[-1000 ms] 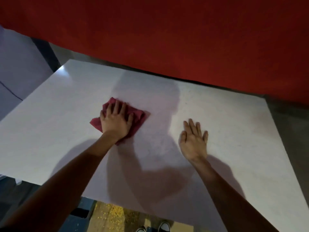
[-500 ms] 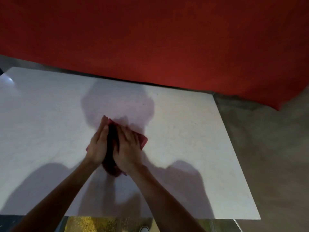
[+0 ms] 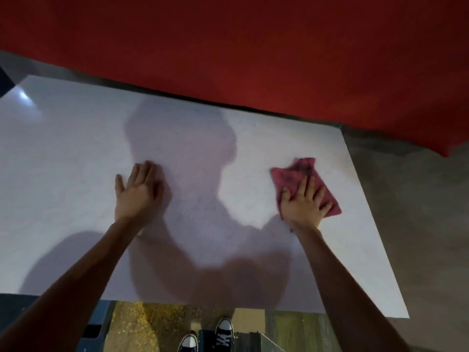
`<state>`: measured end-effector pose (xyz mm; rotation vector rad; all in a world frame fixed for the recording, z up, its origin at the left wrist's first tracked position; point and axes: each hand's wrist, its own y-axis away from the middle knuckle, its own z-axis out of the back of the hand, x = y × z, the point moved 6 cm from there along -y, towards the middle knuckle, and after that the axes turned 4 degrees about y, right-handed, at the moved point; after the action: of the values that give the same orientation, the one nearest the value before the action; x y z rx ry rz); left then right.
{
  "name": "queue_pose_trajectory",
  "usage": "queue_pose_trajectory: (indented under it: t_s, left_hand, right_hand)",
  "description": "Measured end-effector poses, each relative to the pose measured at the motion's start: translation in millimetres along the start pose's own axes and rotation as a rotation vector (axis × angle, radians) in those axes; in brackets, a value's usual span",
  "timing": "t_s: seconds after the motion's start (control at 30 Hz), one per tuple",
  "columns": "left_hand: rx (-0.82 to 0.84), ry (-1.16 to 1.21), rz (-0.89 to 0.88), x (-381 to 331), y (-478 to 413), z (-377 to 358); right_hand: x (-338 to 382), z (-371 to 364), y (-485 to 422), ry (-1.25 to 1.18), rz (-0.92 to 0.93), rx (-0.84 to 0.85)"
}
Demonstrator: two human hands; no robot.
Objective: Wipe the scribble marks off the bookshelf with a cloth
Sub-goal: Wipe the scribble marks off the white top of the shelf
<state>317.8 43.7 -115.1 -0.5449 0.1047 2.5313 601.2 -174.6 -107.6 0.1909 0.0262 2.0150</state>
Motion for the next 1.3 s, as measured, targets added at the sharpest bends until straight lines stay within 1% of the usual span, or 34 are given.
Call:
queue_pose_trajectory:
  t_s: [0.07, 0.1, 0.17, 0.2, 0.23, 0.27, 0.3, 0.33, 0.4, 0.43, 0.5, 0.53, 0.57, 0.6, 0.63, 0.67, 0.73, 0.77, 0.83, 0.87, 0.9, 0.93, 0.97, 1.03, 1.07, 1.1, 1.13, 1.17, 1.2, 1.23, 1.3]
  left_hand:
    - [-0.007, -0.011, -0.002, -2.4, -3.9, 0.7]
    - [-0.01, -0.02, -0.009, -2.7, -5.0, 0.5]
    - [0.001, -0.042, -0.034, -1.9, -4.7, -1.8]
    - [0.007, -0.045, -0.032, -0.9, -3.7, -1.9]
    - [0.007, -0.044, -0.027, 0.7, -3.9, -2.2]
    - [0.002, -0.036, -0.025, 1.1, -4.3, -1.9]
    - [-0.008, -0.026, -0.034, 1.1, -3.6, -1.3]
    - [-0.017, -0.019, -0.047, -0.2, -2.4, 0.6]
    - [-0.005, -0.006, -0.03, -2.0, -0.2, 1.4]
    - [0.008, -0.012, -0.011, -3.1, 0.8, -0.3]
    - [0.008, -0.03, 0.017, -4.5, 2.2, -1.3]
    - [-0.002, -0.033, 0.03, -4.1, 2.4, 0.0]
    - [-0.002, -0.034, 0.04, -4.7, 2.5, 0.2]
    - [0.002, -0.032, 0.046, -5.1, 2.8, -0.3]
    - [0.007, -0.03, 0.049, -5.3, 3.5, -0.3]
    - [0.008, -0.032, 0.045, -5.8, 3.7, -0.2]
    - [0.008, -0.039, 0.035, -5.4, 4.6, 0.5]
    - [0.015, -0.037, 0.033, -5.8, 5.1, -0.1]
    - [0.031, -0.035, 0.032, -6.0, 4.8, -0.4]
    - [0.029, -0.032, 0.032, -5.0, 5.2, -0.4]
    - [0.016, -0.026, 0.026, -4.3, 5.2, 0.2]
    - [-0.005, -0.022, 0.013, -4.4, 5.6, 1.3]
    - [-0.028, -0.021, -0.002, -5.0, 6.3, 2.1]
    - [-0.042, -0.039, -0.027, -8.0, 5.1, 3.0]
    - [-0.028, -0.051, -0.022, -8.7, 3.3, 2.8]
    - [0.001, -0.066, 0.0, -7.5, 1.1, 1.0]
    - [0.032, -0.085, 0.029, -4.9, -0.4, -2.1]
    - [0.05, -0.102, 0.053, -2.2, -3.0, -4.7]
    - [0.063, -0.12, 0.066, -0.7, -7.0, -6.2]
    - [0.075, -0.138, 0.069, -0.4, -11.6, -6.8]
    - [0.101, -0.155, 0.076, 2.6, -20.8, -7.6]
  right_hand:
    - [52.3, -11.7, 66.0, 0.027, 0.206, -0.201]
    - [78.4, -22.8, 106.2, 0.008, 0.346, -0.213]
    - [113.3, -36.9, 176.8, -0.017, 0.598, -0.141]
    - [118.1, -39.8, 196.5, -0.048, 0.691, -0.086]
    - [116.5, -36.8, 202.1, -0.077, 0.765, -0.077]
    - [104.4, -34.3, 191.8, -0.072, 0.793, -0.088]
    - [81.1, -35.2, 172.2, -0.042, 0.747, -0.111]
    - [51.5, -32.6, 147.0, -0.009, 0.642, -0.127]
    - [-18.5, -12.4, 90.7, 0.02, 0.342, -0.208]
    - [-49.4, -5.5, 68.1, -0.006, 0.191, -0.174]
    - [-81.5, 2.6, 46.4, -0.039, -0.083, -0.02]
    - [-78.8, 0.5, 46.4, -0.041, -0.151, 0.006]
    - [-68.0, -2.1, 53.5, -0.029, -0.173, -0.015]
    - [-47.8, -4.3, 66.5, -0.005, -0.13, -0.11]
    - [-21.4, -10.5, 85.5, 0.006, -0.038, -0.2]
    - [7.2, -18.9, 111.5, 0.025, 0.081, -0.243]
    - [52.2, -34.3, 167.3, 0.048, 0.333, -0.177]
    - [61.0, -38.2, 186.7, 0.042, 0.433, -0.117]
    - [58.0, -34.2, 192.9, 0.008, 0.607, -0.091]
    - [43.4, -34.1, 180.4, 0.01, 0.633, -0.112]
    - [23.3, -31.5, 160.2, 0.031, 0.607, -0.133]
    - [0.8, -26.1, 133.2, 0.049, 0.521, -0.167]
    - [-20.4, -15.6, 103.1, 0.058, 0.396, -0.189]
    - [-45.1, 0.0, 50.7, 0.013, 0.087, -0.089]
    - [-44.9, -1.9, 31.2, -0.007, -0.075, 0.0]
    - [-32.4, -6.8, 18.3, -0.043, -0.188, 0.043]
    - [-12.0, -7.6, 8.9, -0.055, -0.245, 0.031]
    - [19.1, -7.0, 1.6, -0.048, -0.216, -0.068]
    - [57.8, -10.0, 0.4, -0.049, -0.135, -0.131]
    - [97.3, -16.9, 8.8, -0.023, -0.024, -0.15]
    - [161.2, -26.1, 46.0, 0.046, 0.262, -0.134]
